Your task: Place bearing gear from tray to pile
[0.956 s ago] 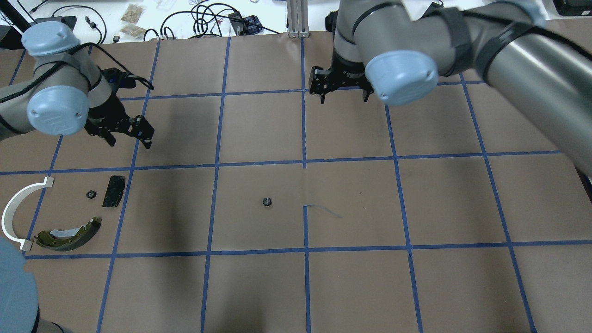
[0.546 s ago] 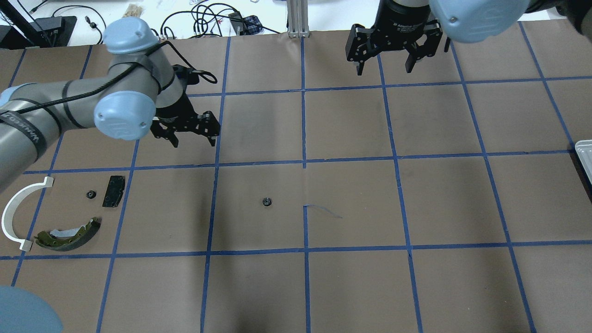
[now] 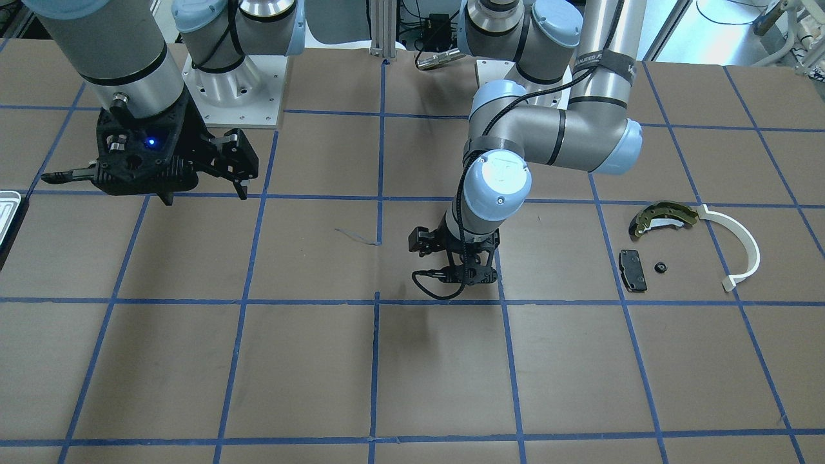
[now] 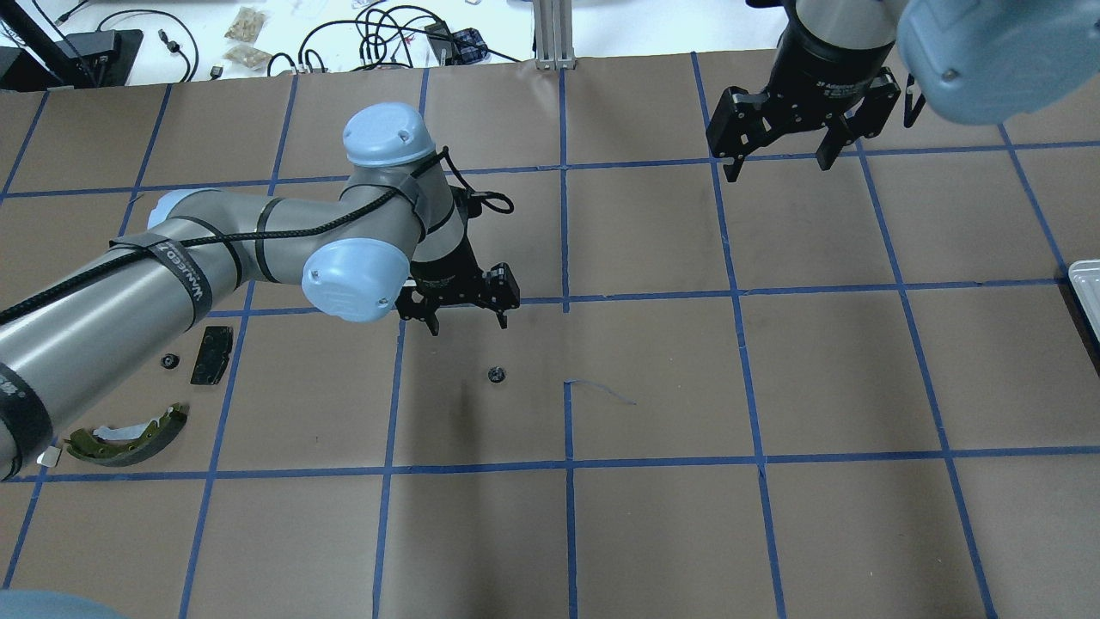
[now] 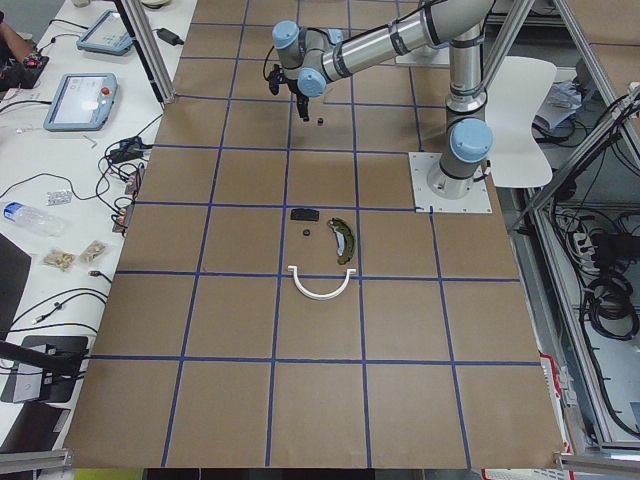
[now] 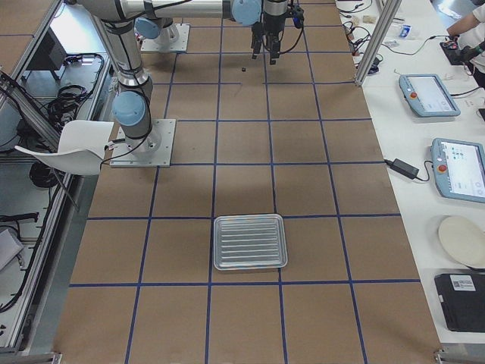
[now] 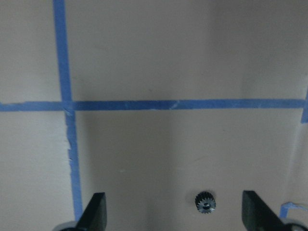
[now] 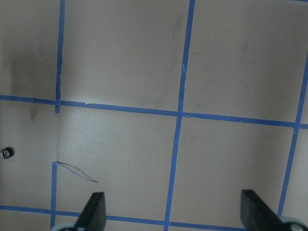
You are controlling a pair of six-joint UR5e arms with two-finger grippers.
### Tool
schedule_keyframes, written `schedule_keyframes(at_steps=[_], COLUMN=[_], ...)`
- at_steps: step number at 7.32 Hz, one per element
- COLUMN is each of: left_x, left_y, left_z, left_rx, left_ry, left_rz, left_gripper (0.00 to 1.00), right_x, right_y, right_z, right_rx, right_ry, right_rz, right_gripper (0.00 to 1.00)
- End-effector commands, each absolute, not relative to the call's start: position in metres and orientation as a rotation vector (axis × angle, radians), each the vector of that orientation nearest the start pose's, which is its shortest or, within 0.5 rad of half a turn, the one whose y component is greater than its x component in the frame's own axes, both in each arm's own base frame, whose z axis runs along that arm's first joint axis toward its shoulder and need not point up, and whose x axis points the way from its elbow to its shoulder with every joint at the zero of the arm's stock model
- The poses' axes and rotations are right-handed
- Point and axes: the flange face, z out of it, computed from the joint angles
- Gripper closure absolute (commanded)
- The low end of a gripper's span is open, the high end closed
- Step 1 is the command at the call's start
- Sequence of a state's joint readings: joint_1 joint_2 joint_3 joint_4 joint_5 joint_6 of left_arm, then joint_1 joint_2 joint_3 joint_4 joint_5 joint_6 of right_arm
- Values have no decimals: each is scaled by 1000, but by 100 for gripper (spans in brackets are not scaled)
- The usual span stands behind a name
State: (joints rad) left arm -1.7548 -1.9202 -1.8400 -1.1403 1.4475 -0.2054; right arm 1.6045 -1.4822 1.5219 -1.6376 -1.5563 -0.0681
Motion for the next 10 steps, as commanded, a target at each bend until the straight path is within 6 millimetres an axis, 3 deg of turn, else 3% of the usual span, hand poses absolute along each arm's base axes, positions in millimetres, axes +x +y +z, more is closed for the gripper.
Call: schedule_keyframes(at_steps=[1,4,5,7,10], left_x=[-265,-272,-270,-270,-270], left_y=[-483,-477,-477,-478,-479], left_z=[188,171,170,162,162], left_rx=[-27,-44,-38,-30,-23], left_ry=[3219,3218,3213,3208,3211], left_rz=[348,320,322,343,343], left_gripper=[0,0,6,26,100], right_x=[146,140,139,139,140], right_y=[-521,-522,-522,-523,-527], right_z=[470,493,499,505,511], right_rx=[-144,-128,-116,-80,65], right_ry=[3117,3125,3138,3139,3132], right_rz=[-65,-130,-104,-120,-134], right_gripper=[0,0,0,0,0])
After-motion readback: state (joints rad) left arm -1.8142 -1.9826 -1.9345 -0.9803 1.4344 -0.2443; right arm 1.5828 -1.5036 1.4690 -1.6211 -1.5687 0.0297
